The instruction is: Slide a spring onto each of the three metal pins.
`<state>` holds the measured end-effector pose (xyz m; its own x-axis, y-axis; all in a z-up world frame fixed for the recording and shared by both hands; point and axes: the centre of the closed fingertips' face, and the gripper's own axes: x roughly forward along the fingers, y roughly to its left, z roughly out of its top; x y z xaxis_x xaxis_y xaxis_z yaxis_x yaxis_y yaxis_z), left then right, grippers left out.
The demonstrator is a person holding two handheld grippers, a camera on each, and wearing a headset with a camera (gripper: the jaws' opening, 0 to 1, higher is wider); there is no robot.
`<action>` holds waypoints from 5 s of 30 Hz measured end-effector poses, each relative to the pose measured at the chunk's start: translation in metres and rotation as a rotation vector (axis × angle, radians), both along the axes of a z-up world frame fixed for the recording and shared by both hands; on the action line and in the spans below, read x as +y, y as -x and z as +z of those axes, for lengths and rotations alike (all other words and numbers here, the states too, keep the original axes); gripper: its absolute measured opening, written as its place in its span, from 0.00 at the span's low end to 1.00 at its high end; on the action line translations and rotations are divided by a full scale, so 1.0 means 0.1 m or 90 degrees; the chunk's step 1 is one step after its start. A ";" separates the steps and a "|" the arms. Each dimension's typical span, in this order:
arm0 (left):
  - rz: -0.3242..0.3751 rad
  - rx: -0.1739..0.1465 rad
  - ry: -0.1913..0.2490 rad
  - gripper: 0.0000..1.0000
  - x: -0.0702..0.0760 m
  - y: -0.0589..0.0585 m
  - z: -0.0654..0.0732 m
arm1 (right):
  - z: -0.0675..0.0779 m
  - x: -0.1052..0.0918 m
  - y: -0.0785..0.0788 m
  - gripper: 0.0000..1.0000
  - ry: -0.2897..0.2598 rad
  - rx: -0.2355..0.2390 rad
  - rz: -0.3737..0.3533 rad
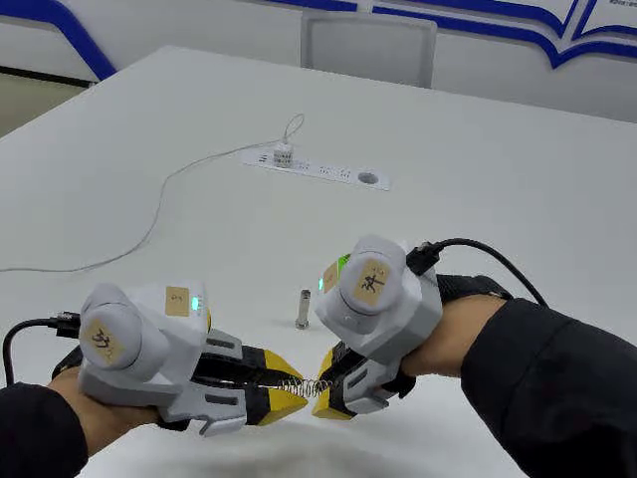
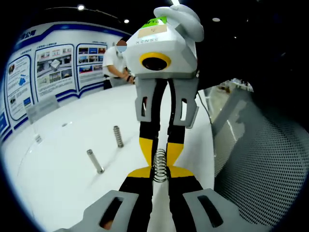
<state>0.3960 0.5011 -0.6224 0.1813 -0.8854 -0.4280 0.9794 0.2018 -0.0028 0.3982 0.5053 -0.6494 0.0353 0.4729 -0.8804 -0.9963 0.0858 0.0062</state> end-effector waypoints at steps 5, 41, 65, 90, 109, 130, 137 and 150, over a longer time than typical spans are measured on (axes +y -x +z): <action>0.009 0.005 -0.004 0.11 0.02 -0.02 -0.03 | 0.11 0.01 -0.01 0.13 -0.006 -0.009 -0.005; 0.008 0.008 -0.022 0.11 0.04 -0.03 -0.10 | 0.48 0.34 0.04 0.15 -0.056 -0.048 0.026; 0.079 0.031 -0.023 0.33 0.14 -0.18 -0.11 | 0.63 0.19 -0.24 0.12 -0.047 -0.072 -0.014; 0.124 0.049 -0.009 0.52 0.19 -0.26 -0.11 | 0.68 0.07 -1.13 0.12 0.003 -0.110 -0.091; 0.133 0.053 0.002 0.52 0.20 -0.29 -0.08 | 0.40 0.11 -1.22 0.12 0.034 -0.069 -0.097; 0.140 0.060 -0.002 0.50 0.22 -0.30 -0.11 | 0.03 0.12 -1.25 0.12 0.062 -0.034 -0.120; 0.141 0.063 -0.006 0.50 0.22 -0.30 -0.12 | -0.10 0.10 -1.26 0.12 0.078 -0.032 -0.131; 0.145 0.063 -0.006 0.50 0.23 -0.30 -0.12 | -0.14 0.09 -1.26 0.15 0.079 -0.033 -0.134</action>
